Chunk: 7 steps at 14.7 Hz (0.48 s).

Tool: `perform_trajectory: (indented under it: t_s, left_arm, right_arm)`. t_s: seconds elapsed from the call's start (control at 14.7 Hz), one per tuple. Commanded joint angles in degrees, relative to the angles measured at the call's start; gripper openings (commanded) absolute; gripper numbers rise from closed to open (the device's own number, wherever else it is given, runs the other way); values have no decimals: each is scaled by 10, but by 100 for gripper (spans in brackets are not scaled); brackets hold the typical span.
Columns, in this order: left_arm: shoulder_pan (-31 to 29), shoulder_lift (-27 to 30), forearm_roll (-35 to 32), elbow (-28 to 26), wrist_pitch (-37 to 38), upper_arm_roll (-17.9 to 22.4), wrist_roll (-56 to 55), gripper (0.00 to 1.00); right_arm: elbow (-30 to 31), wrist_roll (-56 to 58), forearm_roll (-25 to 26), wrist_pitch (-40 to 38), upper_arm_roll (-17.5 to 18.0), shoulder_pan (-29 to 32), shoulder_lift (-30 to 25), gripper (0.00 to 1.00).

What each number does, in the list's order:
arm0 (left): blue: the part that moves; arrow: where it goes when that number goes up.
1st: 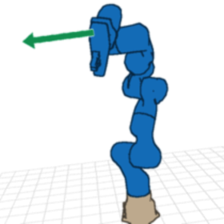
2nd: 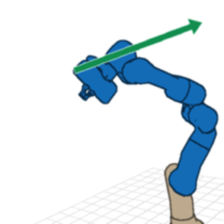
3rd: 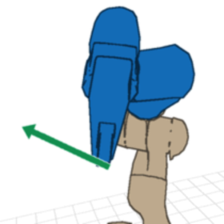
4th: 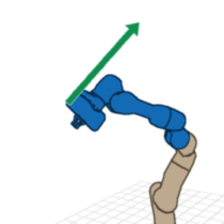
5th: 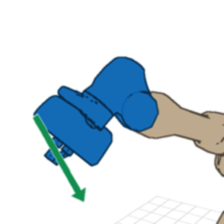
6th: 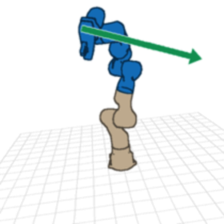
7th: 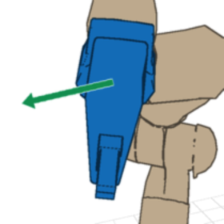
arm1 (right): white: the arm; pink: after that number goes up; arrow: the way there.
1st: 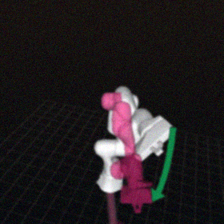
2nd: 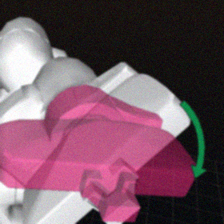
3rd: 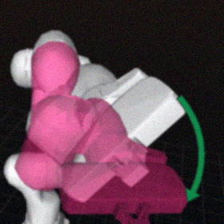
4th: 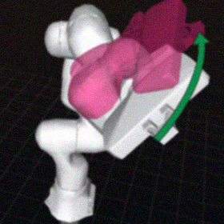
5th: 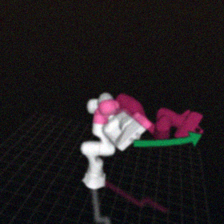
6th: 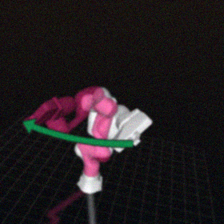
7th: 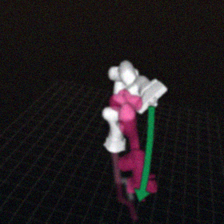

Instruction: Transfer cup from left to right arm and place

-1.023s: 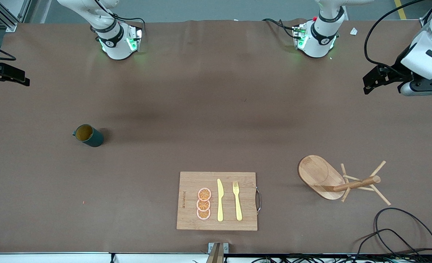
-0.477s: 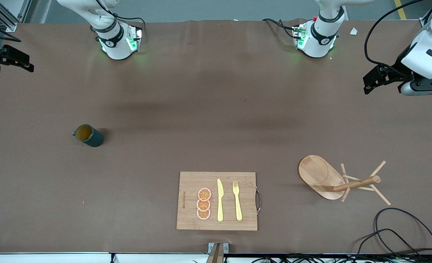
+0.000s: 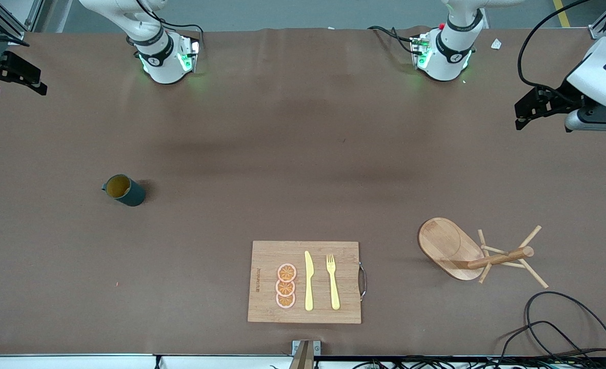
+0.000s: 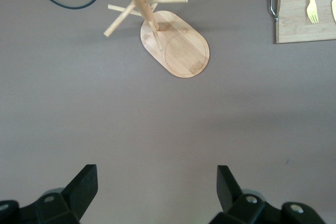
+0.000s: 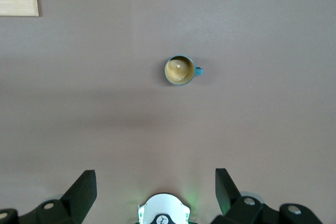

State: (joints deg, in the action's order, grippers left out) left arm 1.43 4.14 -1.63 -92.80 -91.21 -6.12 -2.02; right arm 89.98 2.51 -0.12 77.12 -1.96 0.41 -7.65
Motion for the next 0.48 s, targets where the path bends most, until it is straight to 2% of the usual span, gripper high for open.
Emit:
perform_trajectory:
  t_s: [0.0, 0.41]
  left_arm:
    - [-1, -8, -8, 16, 1, 0, 6, 100]
    - [-4, -8, 1, 15, 7, 1, -23, 100]
  right_arm:
    - [21, -10, -10, 18, -8, -6, -15, 100]
    - [21, -7, -32, 28, -8, 3, -14, 100]
